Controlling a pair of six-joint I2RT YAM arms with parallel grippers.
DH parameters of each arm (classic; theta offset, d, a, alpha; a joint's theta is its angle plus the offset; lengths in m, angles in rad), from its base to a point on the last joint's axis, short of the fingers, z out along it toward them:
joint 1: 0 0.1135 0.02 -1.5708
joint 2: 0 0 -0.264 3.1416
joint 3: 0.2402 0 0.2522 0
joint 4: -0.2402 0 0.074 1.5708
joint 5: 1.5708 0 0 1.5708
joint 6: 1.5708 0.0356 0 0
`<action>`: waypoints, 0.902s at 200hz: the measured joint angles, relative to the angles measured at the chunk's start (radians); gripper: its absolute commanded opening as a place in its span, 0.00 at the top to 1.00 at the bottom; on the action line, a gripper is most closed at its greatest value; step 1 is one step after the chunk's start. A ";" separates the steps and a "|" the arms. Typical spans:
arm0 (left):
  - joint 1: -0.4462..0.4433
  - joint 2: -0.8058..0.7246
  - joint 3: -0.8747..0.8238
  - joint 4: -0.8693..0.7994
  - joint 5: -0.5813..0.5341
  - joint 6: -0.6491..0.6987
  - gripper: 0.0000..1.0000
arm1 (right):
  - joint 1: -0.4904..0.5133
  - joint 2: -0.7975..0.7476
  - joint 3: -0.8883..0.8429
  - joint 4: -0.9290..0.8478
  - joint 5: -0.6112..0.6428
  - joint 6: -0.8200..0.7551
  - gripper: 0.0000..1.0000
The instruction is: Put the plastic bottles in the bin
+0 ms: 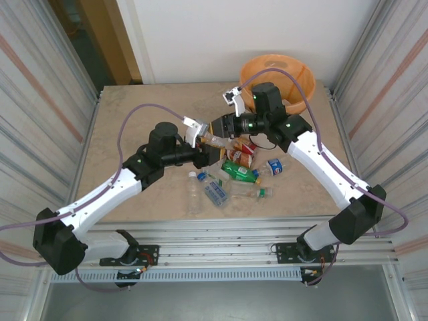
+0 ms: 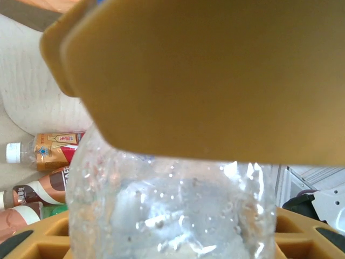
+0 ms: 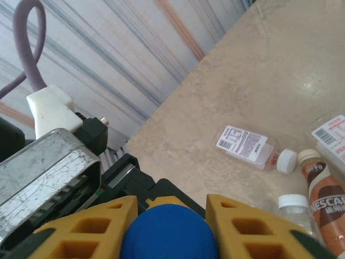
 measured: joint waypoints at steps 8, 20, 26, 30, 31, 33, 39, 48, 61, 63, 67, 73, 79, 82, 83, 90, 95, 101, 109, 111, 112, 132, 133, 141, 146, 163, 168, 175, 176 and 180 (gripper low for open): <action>0.000 0.000 0.001 -0.001 -0.003 -0.001 0.53 | 0.000 0.000 0.002 0.000 0.000 -0.005 0.88; 0.000 0.000 0.002 0.000 -0.008 -0.002 0.41 | 0.000 0.000 0.005 -0.002 0.003 -0.005 0.94; 0.000 -0.001 0.003 0.000 -0.011 0.003 0.32 | 0.000 0.000 0.009 -0.005 0.008 -0.005 0.95; 0.000 -0.002 0.004 0.000 -0.013 -0.005 0.26 | 0.000 0.000 0.010 -0.006 0.011 -0.004 0.96; 0.000 -0.002 0.004 0.000 -0.014 -0.002 0.24 | 0.000 0.000 0.011 -0.008 0.012 -0.004 0.96; 0.000 -0.002 0.004 0.000 -0.018 0.002 0.21 | 0.000 0.000 0.013 -0.010 0.013 -0.004 0.96; 0.000 -0.003 0.006 0.000 -0.027 0.002 0.12 | 0.000 0.000 0.019 -0.016 0.021 -0.004 0.97; 0.000 -0.008 0.008 0.000 -0.037 -0.003 0.02 | 0.000 0.000 0.031 -0.029 0.034 -0.004 0.98; 0.000 -0.023 0.008 -0.003 -0.051 -0.009 0.01 | -0.002 0.000 0.053 -0.047 0.054 -0.005 0.99; 0.000 -0.027 0.008 -0.005 -0.053 -0.011 0.01 | -0.002 0.000 0.058 -0.050 0.058 -0.005 0.99; 0.000 -0.033 0.008 -0.005 -0.056 -0.011 0.01 | -0.005 0.000 0.066 -0.055 0.066 -0.005 1.00; 0.000 -0.046 0.008 -0.008 -0.061 -0.013 0.01 | -0.007 0.000 0.080 -0.062 0.075 -0.005 1.00; 0.000 -0.059 0.008 -0.009 -0.066 -0.013 0.01 | -0.013 0.000 0.095 -0.069 0.084 -0.007 1.00; 0.000 -0.067 0.008 -0.010 -0.070 -0.013 0.01 | -0.016 0.000 0.103 -0.072 0.091 -0.008 1.00; 0.000 -0.068 0.008 -0.010 -0.071 -0.014 0.01 | -0.017 0.000 0.107 -0.074 0.094 -0.008 1.00; 0.000 -0.089 0.008 -0.013 -0.080 -0.016 0.01 | -0.027 0.000 0.124 -0.081 0.105 -0.009 1.00; 0.000 -0.106 0.007 -0.015 -0.087 -0.016 0.01 | -0.036 0.000 0.137 -0.085 0.114 -0.010 1.00; 0.000 -0.128 0.005 -0.015 -0.098 -0.016 0.01 | -0.048 0.000 0.153 -0.091 0.126 -0.012 1.00; 0.000 -0.157 0.000 -0.018 -0.112 -0.016 0.01 | -0.068 0.000 0.177 -0.100 0.139 -0.015 1.00; 0.000 -0.166 -0.002 -0.019 -0.115 -0.016 0.01 | -0.073 0.000 0.182 -0.101 0.144 -0.016 1.00; 0.000 -0.171 -0.003 -0.019 -0.119 -0.016 0.01 | -0.077 0.000 0.186 -0.102 0.147 -0.016 1.00; 0.000 -0.250 -0.030 -0.024 -0.165 -0.016 0.01 | -0.138 0.000 0.254 -0.111 0.174 -0.019 1.00; 0.000 -0.252 -0.031 -0.024 -0.167 -0.016 0.01 | -0.141 0.000 0.256 -0.111 0.174 -0.019 1.00; 0.000 -0.278 -0.044 -0.027 -0.187 -0.016 0.01 | -0.167 0.000 0.288 -0.116 0.181 -0.020 1.00; 0.000 -0.293 -0.053 -0.029 -0.201 -0.016 0.01 | -0.183 0.000 0.309 -0.119 0.183 -0.020 1.00; 0.000 -0.334 -0.084 -0.035 -0.249 -0.016 0.01 | -0.236 0.000 0.388 -0.135 0.204 -0.024 1.00; 0.000 -0.343 -0.093 -0.040 -0.263 -0.016 0.01 | -0.253 0.001 0.417 -0.138 0.212 -0.026 1.00; 0.000 -0.354 -0.103 -0.052 -0.282 -0.017 0.01 | -0.274 0.005 0.455 -0.144 0.226 -0.027 1.00; 0.000 -0.355 -0.105 -0.053 -0.284 -0.018 0.01 | -0.275 0.006 0.459 -0.144 0.227 -0.027 1.00; 0.000 -0.359 -0.110 -0.058 -0.294 -0.019 0.01 | -0.288 0.011 0.485 -0.145 0.235 -0.028 1.00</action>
